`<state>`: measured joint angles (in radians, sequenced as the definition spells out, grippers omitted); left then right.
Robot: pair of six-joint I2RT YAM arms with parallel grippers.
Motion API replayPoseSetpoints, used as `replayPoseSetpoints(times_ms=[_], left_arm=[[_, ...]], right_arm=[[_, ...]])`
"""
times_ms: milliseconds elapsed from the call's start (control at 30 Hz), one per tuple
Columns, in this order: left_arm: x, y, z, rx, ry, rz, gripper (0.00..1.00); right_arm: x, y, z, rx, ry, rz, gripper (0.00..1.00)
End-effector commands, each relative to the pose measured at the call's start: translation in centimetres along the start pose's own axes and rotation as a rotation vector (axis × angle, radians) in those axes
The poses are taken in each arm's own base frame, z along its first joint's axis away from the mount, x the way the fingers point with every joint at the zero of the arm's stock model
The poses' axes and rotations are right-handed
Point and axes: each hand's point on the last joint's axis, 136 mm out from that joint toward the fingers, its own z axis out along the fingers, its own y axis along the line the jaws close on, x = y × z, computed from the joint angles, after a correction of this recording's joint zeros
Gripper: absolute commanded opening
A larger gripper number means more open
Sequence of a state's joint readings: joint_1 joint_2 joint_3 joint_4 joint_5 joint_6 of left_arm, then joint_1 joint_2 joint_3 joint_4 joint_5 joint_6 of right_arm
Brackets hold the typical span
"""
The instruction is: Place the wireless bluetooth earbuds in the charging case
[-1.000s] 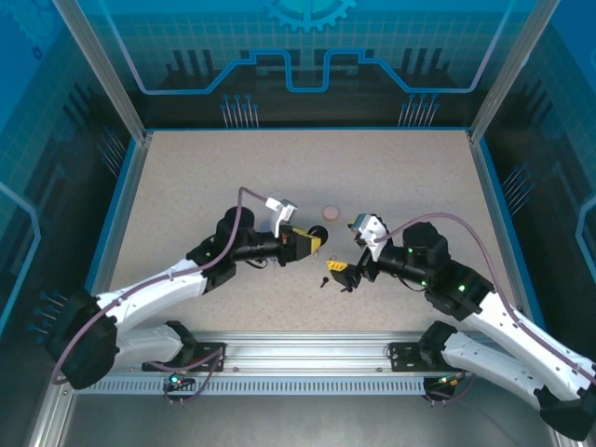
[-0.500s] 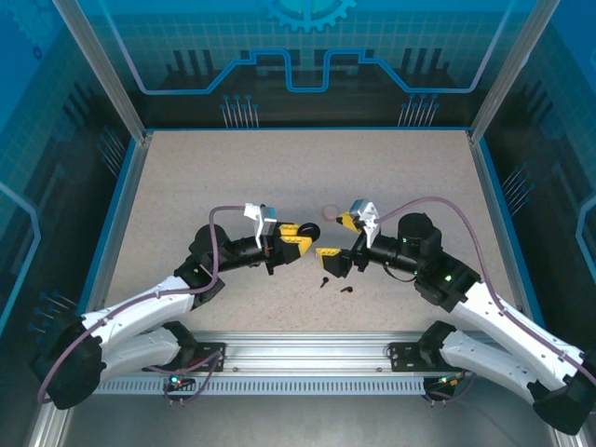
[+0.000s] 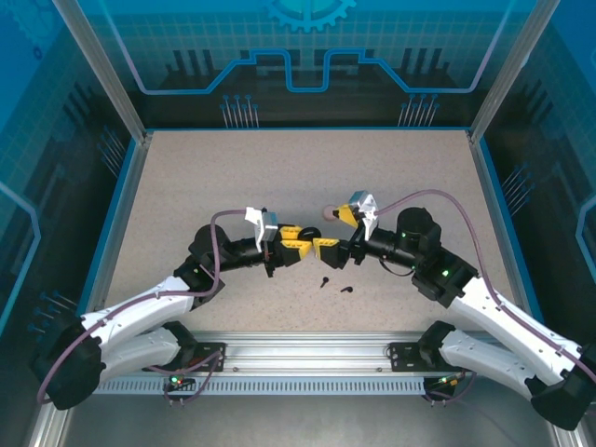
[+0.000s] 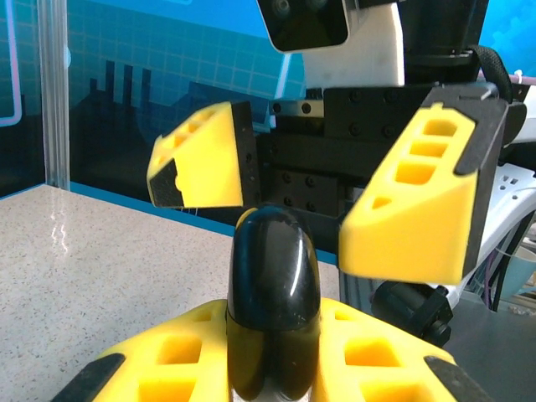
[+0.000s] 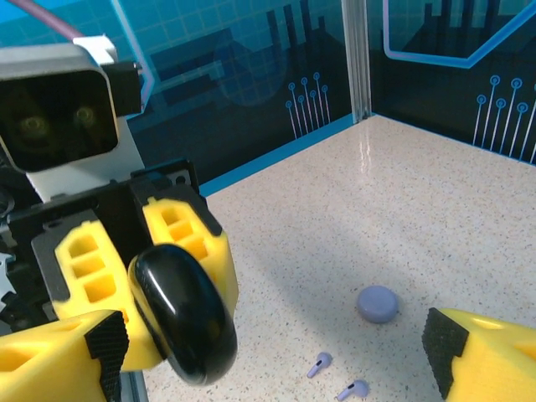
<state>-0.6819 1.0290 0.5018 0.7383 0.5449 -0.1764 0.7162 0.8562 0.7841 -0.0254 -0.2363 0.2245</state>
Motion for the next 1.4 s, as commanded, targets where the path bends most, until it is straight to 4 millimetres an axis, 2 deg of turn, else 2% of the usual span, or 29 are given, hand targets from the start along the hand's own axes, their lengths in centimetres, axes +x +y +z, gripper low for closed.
replayPoseSetpoints(times_ms=[0, 433, 500, 667, 833, 900, 967, 1133, 1267, 1367], left_arm=[[-1.0, -1.1, -0.1, 0.041, -0.023, 0.064, 0.03], [-1.0, -1.3, -0.1, 0.049, -0.025, 0.068, 0.03], [-0.9, -1.2, -0.2, 0.047, -0.025, 0.070, 0.04], [-0.7, -1.1, -0.2, 0.039, -0.021, 0.076, 0.04], [0.1, -0.6, -0.2, 0.021, -0.007, 0.089, 0.04], [0.2, -0.5, -0.3, 0.015, -0.006, 0.093, 0.04], [0.2, -0.5, -0.3, 0.013, -0.008, 0.095, 0.04], [0.0, -0.6, -0.3, 0.017, -0.012, 0.089, 0.04], [-0.1, -0.7, -0.2, 0.023, -0.014, 0.089, 0.04], [-0.3, -0.9, -0.2, 0.028, -0.015, 0.096, 0.04]], right_arm=[[-2.2, -0.4, -0.2, 0.032, -0.049, -0.020, 0.93], [-2.2, -2.3, 0.9, 0.104, -0.013, -0.010, 0.91], [-3.5, -2.3, 0.8, 0.108, -0.034, -0.012, 0.91], [-4.0, -2.8, 0.8, 0.117, -0.038, 0.002, 0.91], [-5.5, -2.9, -0.5, 0.128, -0.048, 0.000, 0.92], [-5.5, -2.3, -0.9, 0.104, -0.036, -0.014, 0.92], [-4.8, -1.5, -1.2, 0.067, 0.003, -0.039, 0.94], [-1.0, -0.1, -1.6, -0.030, 0.110, -0.075, 1.00], [1.0, 0.2, -0.7, -0.081, 0.150, -0.046, 1.00], [1.4, 0.0, 0.3, -0.087, 0.174, -0.038, 1.00]])
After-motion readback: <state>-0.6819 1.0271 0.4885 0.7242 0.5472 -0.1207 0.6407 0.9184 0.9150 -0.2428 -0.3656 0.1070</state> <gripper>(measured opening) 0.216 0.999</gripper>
